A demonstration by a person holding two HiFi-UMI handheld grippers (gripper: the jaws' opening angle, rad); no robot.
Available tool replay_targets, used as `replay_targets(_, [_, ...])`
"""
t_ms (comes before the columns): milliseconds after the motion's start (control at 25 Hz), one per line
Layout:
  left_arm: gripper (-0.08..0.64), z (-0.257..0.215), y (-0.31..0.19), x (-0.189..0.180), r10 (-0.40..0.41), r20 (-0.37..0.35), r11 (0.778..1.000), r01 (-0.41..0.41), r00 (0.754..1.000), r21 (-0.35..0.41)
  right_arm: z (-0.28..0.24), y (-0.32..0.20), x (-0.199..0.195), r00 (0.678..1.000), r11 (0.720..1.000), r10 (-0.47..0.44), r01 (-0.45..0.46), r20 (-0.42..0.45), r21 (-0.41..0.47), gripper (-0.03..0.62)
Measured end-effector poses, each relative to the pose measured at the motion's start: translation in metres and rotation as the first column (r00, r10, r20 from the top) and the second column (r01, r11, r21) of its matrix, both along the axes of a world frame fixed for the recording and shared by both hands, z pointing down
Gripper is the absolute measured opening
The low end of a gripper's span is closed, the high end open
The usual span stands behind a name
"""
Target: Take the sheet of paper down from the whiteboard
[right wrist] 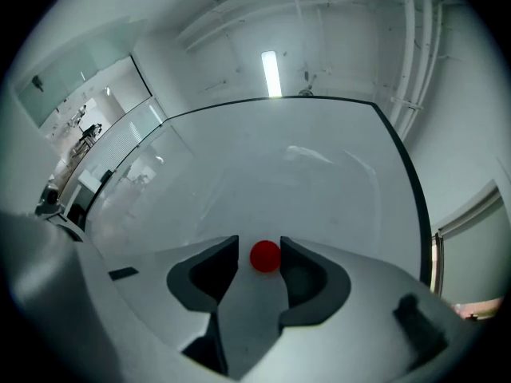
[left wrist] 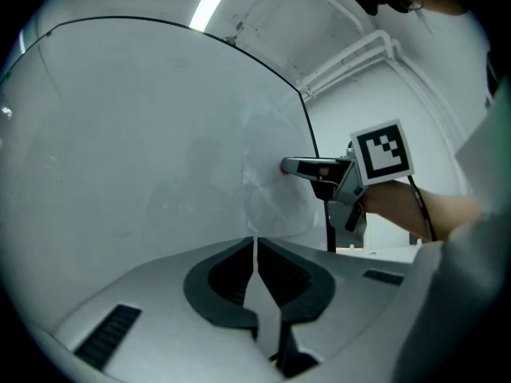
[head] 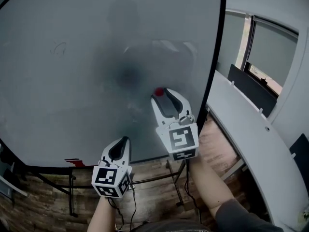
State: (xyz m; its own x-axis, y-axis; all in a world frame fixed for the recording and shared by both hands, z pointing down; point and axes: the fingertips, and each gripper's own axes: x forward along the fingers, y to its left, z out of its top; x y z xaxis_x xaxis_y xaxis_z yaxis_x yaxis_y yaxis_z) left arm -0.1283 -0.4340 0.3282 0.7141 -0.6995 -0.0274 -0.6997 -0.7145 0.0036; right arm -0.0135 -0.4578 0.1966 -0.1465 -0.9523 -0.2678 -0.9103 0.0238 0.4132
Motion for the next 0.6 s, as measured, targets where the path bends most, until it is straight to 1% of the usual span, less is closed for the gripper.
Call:
replay_targets(120, [0.015,0.002,-0.003,0.002,0.024,-0.002,1.000,-0.024,1.000,-0.012,0.001,-0.005,0.004,0.999,0.998,0.054,-0.054,-0.002,-0.008,0.152])
replay_targets(280, [0.015,0.005,-0.011,0.006,0.048,0.001,0.999,-0.048,0.999,-0.023,0.004,-0.011,0.009,0.993,0.993,0.114,-0.114,-0.032,-0.011,0.152])
replay_targets(400, [0.015,0.007,-0.015,0.012,0.066,-0.003,0.998,-0.066,0.998,-0.024,0.004,-0.011,0.008,0.991,0.992,0.125,-0.126,-0.055,-0.018,0.140])
replay_targets(480, [0.017,0.006,-0.018,0.019,0.073,-0.003,0.997,-0.074,0.997,-0.011,0.004,-0.011,0.008,0.993,0.993,0.112,-0.113,-0.046,-0.028,0.132])
replay_targets(520, [0.041,0.005,-0.019,0.022,0.076,-0.005,0.997,-0.076,0.997,-0.001,0.004,-0.011,0.008,0.994,0.994,0.104,-0.105,-0.039,-0.034,0.132])
replay_targets(560, [0.116,0.004,-0.021,0.025,0.078,-0.012,0.997,-0.077,0.997,0.008,0.004,-0.012,0.008,0.994,0.994,0.100,-0.101,-0.033,-0.037,0.132])
replay_targets(600, [0.158,0.003,-0.023,0.026,0.076,-0.022,0.997,-0.076,0.997,0.014,0.004,-0.012,0.008,0.995,0.994,0.098,-0.099,-0.031,-0.039,0.131])
